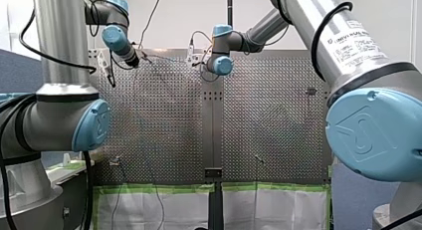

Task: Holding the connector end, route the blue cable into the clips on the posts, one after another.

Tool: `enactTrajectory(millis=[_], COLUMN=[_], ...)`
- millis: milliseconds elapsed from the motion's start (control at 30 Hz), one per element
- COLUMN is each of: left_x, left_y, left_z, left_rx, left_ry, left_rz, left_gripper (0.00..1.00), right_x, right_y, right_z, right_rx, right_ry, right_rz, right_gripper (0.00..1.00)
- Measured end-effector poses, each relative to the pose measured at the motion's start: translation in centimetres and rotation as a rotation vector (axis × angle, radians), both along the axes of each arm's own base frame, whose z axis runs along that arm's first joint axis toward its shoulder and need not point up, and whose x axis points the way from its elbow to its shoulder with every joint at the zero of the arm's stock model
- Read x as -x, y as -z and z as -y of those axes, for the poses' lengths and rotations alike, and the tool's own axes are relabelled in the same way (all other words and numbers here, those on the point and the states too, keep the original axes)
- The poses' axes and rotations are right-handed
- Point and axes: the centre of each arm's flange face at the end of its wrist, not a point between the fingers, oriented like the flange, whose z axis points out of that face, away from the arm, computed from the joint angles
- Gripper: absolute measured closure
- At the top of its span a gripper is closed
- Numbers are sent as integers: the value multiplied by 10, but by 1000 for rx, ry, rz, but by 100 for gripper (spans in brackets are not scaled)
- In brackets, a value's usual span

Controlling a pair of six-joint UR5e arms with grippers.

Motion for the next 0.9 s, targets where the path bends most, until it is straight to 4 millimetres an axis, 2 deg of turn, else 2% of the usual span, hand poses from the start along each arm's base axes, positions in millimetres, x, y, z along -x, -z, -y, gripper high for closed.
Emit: enactTrajectory(millis=[300,900], left_x=[7,7], left_y=[-20,-15], left_z=[7,18], left_rx=[-74,-128], left_ry=[22,35], left_rz=[84,67], left_gripper=[0,0], right_x=[0,1], right_y=[0,1], right_z=[-1,1], right_rx=[-2,-6], right_ry=[-1,1], right_rz=[-3,-5], right_gripper=[100,100])
